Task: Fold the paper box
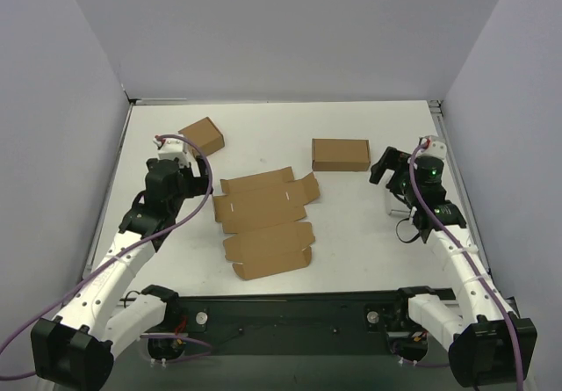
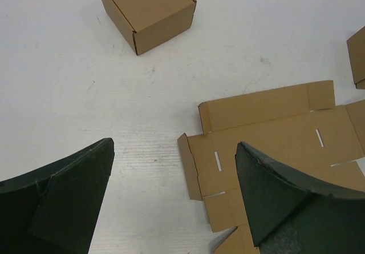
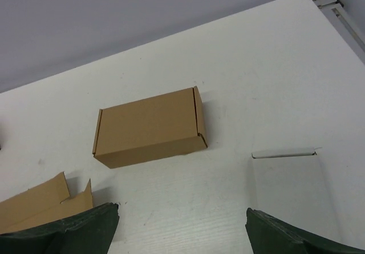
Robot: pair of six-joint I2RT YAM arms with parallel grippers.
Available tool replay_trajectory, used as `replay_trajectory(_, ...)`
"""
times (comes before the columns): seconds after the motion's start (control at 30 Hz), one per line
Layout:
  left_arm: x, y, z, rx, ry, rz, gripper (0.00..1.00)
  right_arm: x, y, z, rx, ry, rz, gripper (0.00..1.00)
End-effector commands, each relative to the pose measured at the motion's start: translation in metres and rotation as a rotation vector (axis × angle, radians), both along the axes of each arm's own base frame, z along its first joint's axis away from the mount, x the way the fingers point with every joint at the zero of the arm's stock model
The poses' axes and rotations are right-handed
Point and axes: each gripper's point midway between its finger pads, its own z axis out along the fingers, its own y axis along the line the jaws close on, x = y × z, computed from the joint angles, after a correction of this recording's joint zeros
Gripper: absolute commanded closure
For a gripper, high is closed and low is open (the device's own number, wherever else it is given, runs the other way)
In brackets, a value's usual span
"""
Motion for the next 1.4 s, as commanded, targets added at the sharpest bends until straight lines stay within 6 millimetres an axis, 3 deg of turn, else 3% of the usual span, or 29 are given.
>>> replay_trajectory(0.0, 0.0, 0.003, 0.013, 0.002, -0.029, 0.016, 0.03, -0.006, 0.01, 0.013, 0.029, 0.008, 0.056, 0.02)
replay_trajectory(0.2, -0.006, -0.015, -0.023, 0.02, 0.12, -0.094, 0.03, -0.021, 0.03, 0.011, 0.056, 0.07, 0.147, 0.09)
replay_trajectory(0.23, -0.005, -0.013, -0.027, 0.02, 0.148, -0.078, 0.03, -0.022, 0.031, 0.013, 0.053, 0.076, 0.149, 0.1)
replay_trajectory(0.27, -0.007, -0.01, -0.044, 0.038, 0.227, -0.057, 0.03, -0.026, 0.03, 0.008, 0.037, 0.11, 0.139, 0.11)
replay_trajectory(0.33, -0.005, -0.006, -0.052, 0.057, 0.281, -0.032, 0.03, -0.031, 0.037, 0.006, 0.021, 0.131, 0.155, 0.11)
replay_trajectory(0.37, -0.007, -0.006, -0.067, 0.064, 0.346, -0.032, 0.03, -0.032, 0.036, 0.003, 0.003, 0.151, 0.146, 0.11)
replay_trajectory(0.47, -0.006, -0.011, -0.084, 0.051, 0.428, -0.054, 0.03, -0.034, 0.045, 0.001, -0.009, 0.174, 0.169, 0.12)
replay_trajectory(0.6, -0.005, -0.019, -0.099, 0.039, 0.479, -0.088, 0.03, -0.037, 0.051, -0.001, -0.012, 0.197, 0.184, 0.14)
replay_trajectory(0.73, 0.01, -0.03, -0.109, 0.025, 0.49, -0.128, 0.06, -0.036, 0.055, -0.005, -0.023, 0.211, 0.189, 0.14)
replay_trajectory(0.9, 0.008, -0.051, -0.13, -0.019, 0.586, -0.229, 0.27, -0.037, 0.066, -0.004, -0.037, 0.213, 0.222, 0.16)
replay_trajectory(1.0, 0.009, -0.055, -0.135, -0.021, 0.6, -0.257, 0.54, -0.037, 0.072, 0.005, -0.054, 0.197, 0.249, 0.16)
replay_trajectory(1.27, 0.004, -0.079, -0.117, -0.032, 0.526, -0.404, 0.98, -0.063, 0.091, 0.025, -0.074, 0.176, 0.393, 0.16)
replay_trajectory(1.37, 0.0, -0.089, -0.102, -0.036, 0.48, -0.482, 1.0, -0.077, 0.095, 0.031, -0.08, 0.186, 0.448, 0.16)
